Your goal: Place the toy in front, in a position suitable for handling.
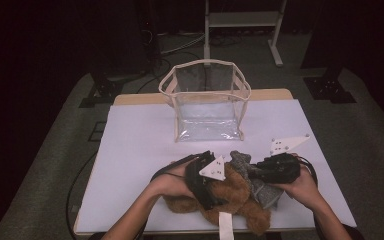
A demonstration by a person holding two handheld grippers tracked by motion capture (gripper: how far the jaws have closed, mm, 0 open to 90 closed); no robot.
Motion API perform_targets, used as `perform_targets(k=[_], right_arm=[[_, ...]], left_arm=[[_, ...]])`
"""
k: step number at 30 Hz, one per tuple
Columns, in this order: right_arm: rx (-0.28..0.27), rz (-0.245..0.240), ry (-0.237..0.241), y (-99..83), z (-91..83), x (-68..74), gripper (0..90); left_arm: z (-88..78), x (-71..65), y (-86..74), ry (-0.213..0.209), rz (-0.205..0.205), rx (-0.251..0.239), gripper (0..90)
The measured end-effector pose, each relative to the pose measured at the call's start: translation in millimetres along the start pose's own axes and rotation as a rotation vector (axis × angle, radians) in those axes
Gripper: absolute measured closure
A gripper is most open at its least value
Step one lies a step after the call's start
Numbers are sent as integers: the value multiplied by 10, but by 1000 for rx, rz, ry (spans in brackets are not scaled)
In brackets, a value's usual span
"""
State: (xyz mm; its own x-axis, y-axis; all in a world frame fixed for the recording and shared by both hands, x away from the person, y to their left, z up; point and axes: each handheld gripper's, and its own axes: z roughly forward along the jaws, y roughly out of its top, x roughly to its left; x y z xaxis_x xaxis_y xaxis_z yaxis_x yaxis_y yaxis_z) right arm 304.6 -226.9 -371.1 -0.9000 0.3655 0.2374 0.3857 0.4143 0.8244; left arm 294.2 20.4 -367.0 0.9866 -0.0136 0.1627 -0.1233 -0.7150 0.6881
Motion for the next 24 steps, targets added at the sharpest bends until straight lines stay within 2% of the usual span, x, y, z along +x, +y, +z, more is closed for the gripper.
perform_targets(k=[1, 3, 5, 9, 11, 14, 17, 19, 20, 22, 24], right_arm=[[-1, 2, 0, -3, 7, -7, 760], [0, 11, -11, -19, 10, -31, 763], [-12, 33, -4, -26, -5, -71, 765], [-50, 54, 15, 88, -100, -169, 770], [-50, 44, 10, 188, -130, -207, 772], [-25, 3, -33, 401, -158, -220, 773], [-10, -25, -50, 523, -172, -214, 772], [43, -49, -99, 506, -111, -221, 772], [65, -42, -111, 453, -77, -246, 772], [73, 7, -83, 293, -53, -322, 771], [58, 41, -64, 167, -92, -363, 768]], left_arm=[[14, -3, 7, 9, 6, 9, 47], [10, -2, 13, 33, 3, 11, 193], [-27, 20, 14, 57, -1, -13, 317], [-104, 114, 50, 104, -30, -71, 357], [-133, 168, 78, 128, -35, -89, 366], [-156, 253, 106, 162, -31, -86, 365], [-85, 347, 94, 124, -55, -86, 353], [14, 368, 75, 103, -65, -61, 326], [68, 363, 63, 91, -66, -50, 322], [147, 322, 57, 72, -47, -24, 320], [193, 272, 100, 76, -21, 1, 320]])
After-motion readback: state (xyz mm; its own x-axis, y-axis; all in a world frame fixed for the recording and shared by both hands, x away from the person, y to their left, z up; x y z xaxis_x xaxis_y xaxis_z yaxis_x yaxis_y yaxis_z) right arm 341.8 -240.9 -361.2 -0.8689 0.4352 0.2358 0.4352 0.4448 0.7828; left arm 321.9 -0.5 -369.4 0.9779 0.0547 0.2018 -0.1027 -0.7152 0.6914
